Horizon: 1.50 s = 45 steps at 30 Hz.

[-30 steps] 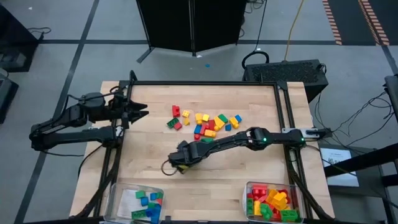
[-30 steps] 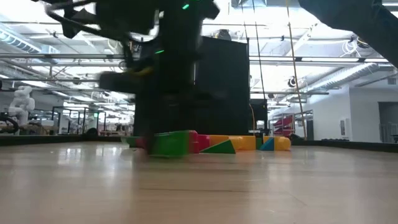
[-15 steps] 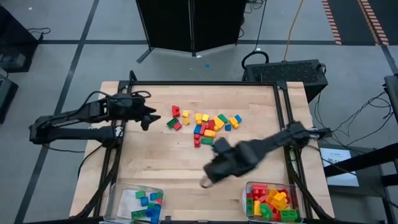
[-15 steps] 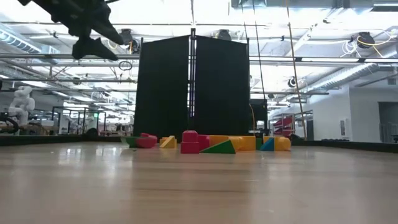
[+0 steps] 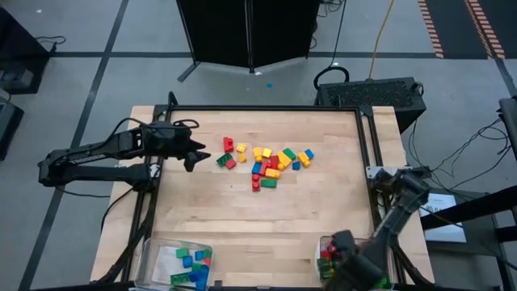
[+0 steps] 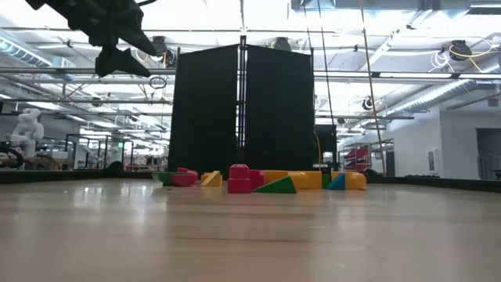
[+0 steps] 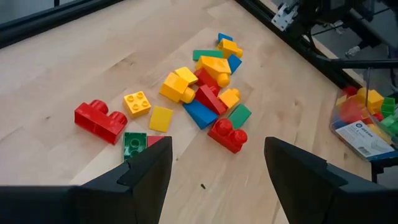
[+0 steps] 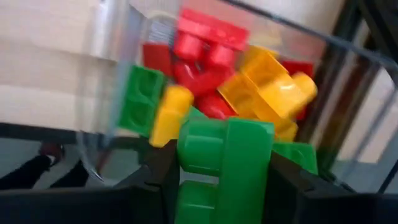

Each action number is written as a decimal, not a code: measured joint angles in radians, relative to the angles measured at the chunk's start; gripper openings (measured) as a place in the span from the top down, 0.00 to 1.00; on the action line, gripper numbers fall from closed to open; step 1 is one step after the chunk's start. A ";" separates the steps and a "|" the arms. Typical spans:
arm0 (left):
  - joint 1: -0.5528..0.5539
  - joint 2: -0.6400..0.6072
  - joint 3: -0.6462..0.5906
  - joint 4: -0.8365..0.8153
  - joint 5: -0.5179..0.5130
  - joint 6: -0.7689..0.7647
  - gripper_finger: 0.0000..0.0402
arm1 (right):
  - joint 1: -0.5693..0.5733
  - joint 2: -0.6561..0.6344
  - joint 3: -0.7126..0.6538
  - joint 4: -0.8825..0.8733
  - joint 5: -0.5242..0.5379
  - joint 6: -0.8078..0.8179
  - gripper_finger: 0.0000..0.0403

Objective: Sort blocks by size
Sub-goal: Put the green game piece into the right transparent bin, then put the green game piece into the left transparent bin

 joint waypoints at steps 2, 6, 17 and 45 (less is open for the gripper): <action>0.000 0.000 0.000 0.015 0.000 0.000 0.36 | 0.030 -0.003 0.001 -0.002 -0.013 0.019 0.64; 0.000 0.000 0.000 0.035 0.000 -0.001 0.36 | 0.039 0.003 0.001 0.014 -0.024 -0.058 0.64; 0.000 0.000 0.000 0.036 0.000 -0.002 0.36 | -0.028 0.003 0.001 0.001 -0.029 -0.158 0.05; 0.000 -0.203 0.001 0.004 0.025 -0.107 0.36 | -0.940 0.228 0.225 0.822 0.362 -1.696 0.16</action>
